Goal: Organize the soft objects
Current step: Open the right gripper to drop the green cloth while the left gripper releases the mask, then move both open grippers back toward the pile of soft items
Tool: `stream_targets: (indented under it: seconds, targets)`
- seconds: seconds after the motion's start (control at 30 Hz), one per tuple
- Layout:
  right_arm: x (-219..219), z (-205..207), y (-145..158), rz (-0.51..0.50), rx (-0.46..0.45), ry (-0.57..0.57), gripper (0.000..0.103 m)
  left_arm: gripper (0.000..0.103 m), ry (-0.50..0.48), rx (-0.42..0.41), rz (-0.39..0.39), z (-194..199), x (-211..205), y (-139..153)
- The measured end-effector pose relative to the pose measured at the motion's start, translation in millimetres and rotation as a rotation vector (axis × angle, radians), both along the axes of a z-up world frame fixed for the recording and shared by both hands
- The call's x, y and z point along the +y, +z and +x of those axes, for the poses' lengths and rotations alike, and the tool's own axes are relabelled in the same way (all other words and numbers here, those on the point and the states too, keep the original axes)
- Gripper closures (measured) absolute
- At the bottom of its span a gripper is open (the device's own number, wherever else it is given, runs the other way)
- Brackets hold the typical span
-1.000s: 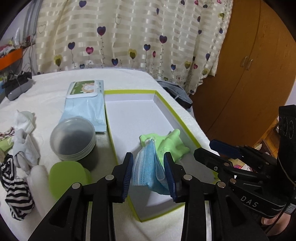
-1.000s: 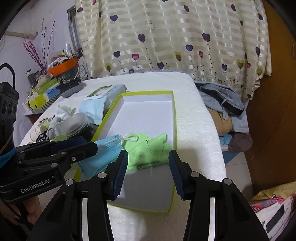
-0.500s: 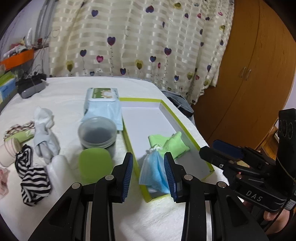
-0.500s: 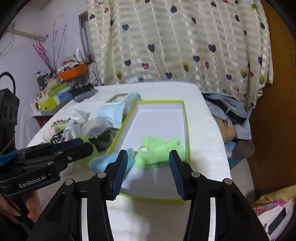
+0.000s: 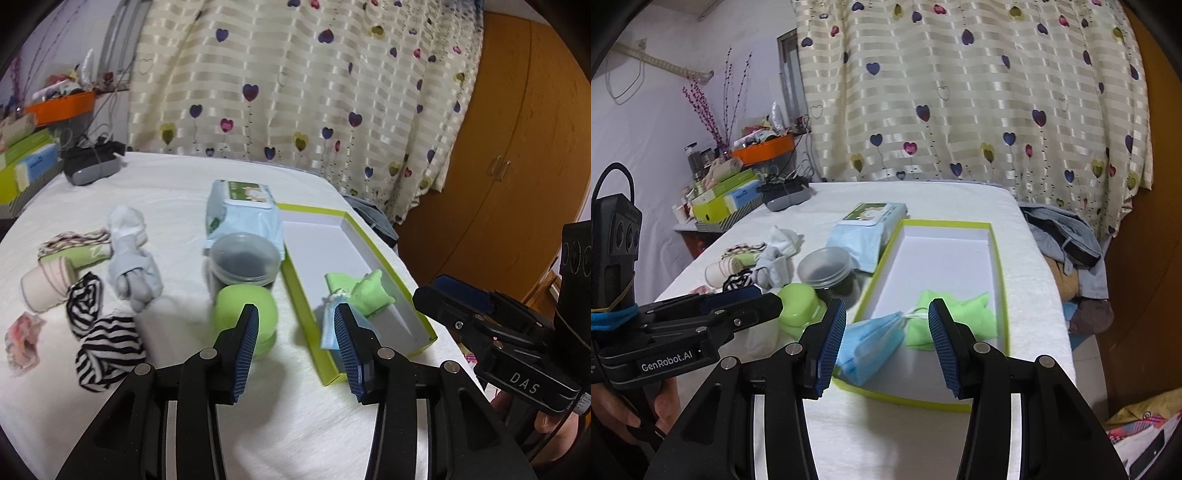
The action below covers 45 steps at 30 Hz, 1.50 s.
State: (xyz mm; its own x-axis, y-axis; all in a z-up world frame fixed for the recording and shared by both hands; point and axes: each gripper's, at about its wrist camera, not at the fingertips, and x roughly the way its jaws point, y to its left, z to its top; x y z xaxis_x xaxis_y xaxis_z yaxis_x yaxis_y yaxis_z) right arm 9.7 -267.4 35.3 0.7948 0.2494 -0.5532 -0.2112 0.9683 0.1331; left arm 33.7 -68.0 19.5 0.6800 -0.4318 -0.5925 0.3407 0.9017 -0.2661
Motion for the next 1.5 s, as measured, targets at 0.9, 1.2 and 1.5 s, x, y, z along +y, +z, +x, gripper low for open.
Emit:
stream_targets:
  seconds: [0.9,1.2,1.5]
  targets:
    - [100,-9,-10,-0.065,0.036,0.245,0.042,0.061,0.272,0.042,-0.012,-15,117,-21]
    - [114,-5,-21,-0.044,0.11,0.304,0.042,0.061,0.323,0.082,-0.003,-9,138,-37]
    - [119,-1,-29,-0.032,0.141,0.341,0.042,0.05,0.31,0.126,-0.001,7,139,-52]
